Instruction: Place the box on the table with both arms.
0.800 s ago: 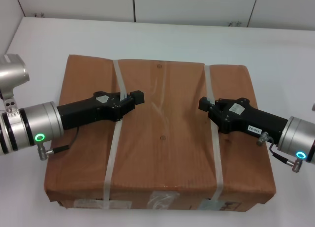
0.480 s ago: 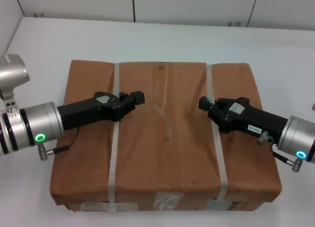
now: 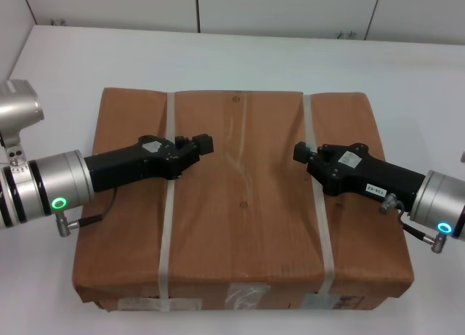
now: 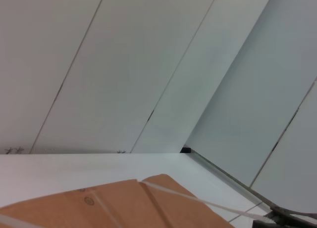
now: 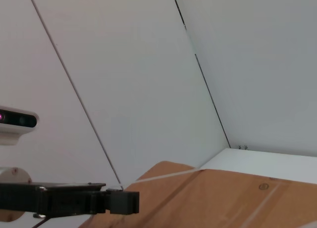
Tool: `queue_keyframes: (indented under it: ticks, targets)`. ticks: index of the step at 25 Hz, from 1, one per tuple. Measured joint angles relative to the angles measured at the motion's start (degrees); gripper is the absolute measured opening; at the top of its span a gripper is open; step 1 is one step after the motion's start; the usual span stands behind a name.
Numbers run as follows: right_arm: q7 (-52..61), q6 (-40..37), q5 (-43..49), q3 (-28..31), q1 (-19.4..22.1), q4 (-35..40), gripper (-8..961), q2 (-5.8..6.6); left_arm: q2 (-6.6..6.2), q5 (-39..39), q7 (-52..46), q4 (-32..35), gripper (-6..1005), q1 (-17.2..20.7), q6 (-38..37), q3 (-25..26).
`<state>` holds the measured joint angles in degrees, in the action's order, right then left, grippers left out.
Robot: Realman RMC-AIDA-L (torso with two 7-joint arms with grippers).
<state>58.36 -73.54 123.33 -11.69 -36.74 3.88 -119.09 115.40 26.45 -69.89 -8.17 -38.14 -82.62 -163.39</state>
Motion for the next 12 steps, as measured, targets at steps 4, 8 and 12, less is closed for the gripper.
queue_keyframes:
  ticks: [4,8,12]
  targets:
    - [0.0,0.0,0.0,0.0,0.04,-0.01,33,-0.01,0.0,0.0,0.01,0.0,75,0.0,0.03,0.0]
    - [0.01,0.0,0.0,0.0,0.07,-0.01,34,-0.01,0.0,0.0,0.02,0.0,73,0.0,0.03,0.0]
    - [0.01,0.0,-0.02,0.0,0.09,0.0,34,0.0,0.0,0.0,0.02,0.0,74,0.0,0.05,0.0]
